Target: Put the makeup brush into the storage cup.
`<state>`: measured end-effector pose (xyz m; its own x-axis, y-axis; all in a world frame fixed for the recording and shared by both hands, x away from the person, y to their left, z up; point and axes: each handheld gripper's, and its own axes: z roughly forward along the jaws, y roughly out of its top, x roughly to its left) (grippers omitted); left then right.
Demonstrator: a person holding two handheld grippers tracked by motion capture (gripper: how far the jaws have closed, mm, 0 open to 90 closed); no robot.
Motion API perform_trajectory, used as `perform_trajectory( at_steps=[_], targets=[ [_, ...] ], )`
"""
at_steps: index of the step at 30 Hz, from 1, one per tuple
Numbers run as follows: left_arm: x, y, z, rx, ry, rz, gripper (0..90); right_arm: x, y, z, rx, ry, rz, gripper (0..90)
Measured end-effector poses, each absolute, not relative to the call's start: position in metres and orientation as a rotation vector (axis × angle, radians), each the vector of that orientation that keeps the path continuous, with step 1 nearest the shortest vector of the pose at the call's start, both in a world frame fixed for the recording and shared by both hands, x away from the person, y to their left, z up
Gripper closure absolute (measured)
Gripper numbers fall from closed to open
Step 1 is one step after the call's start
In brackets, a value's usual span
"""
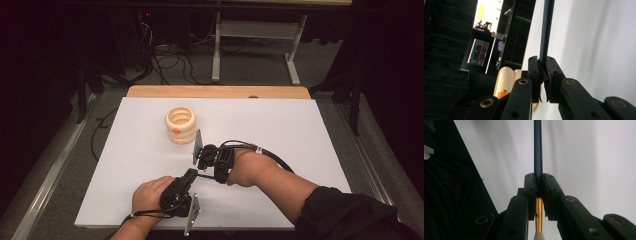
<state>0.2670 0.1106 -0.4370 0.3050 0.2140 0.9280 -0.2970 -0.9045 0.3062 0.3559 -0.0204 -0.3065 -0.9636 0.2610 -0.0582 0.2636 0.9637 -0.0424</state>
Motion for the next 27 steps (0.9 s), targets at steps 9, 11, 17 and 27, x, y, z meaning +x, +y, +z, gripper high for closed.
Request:
perform_trajectory(
  at_steps=[9, 11, 17, 27],
  targets=[
    [0.2671, 0.1106, -0.4366, 2.161, -0.074, 1.623, 85.3, 0.3582, -0.0223, -0.3036, 0.412, 3.055, -0.052, 83.1],
    [0.2670, 0.1104, -0.4367, 2.163, -0.075, 1.623, 85.3, 0.3580, -0.0223, -0.3036, 0.410, 3.057, -0.052, 83.0],
    [0.2670, 0.1105, -0.4365, 2.161, -0.079, 1.618, 85.4, 0.3586, -0.0222, -0.3040, 0.414, 3.056, -0.048, 78.5],
    [0.2670, 0.1107, -0.4364, 2.160, -0.076, 1.616, 85.3, 0.3590, -0.0242, -0.3039, 0.413, 3.066, -0.040, 71.2]
  ],
)
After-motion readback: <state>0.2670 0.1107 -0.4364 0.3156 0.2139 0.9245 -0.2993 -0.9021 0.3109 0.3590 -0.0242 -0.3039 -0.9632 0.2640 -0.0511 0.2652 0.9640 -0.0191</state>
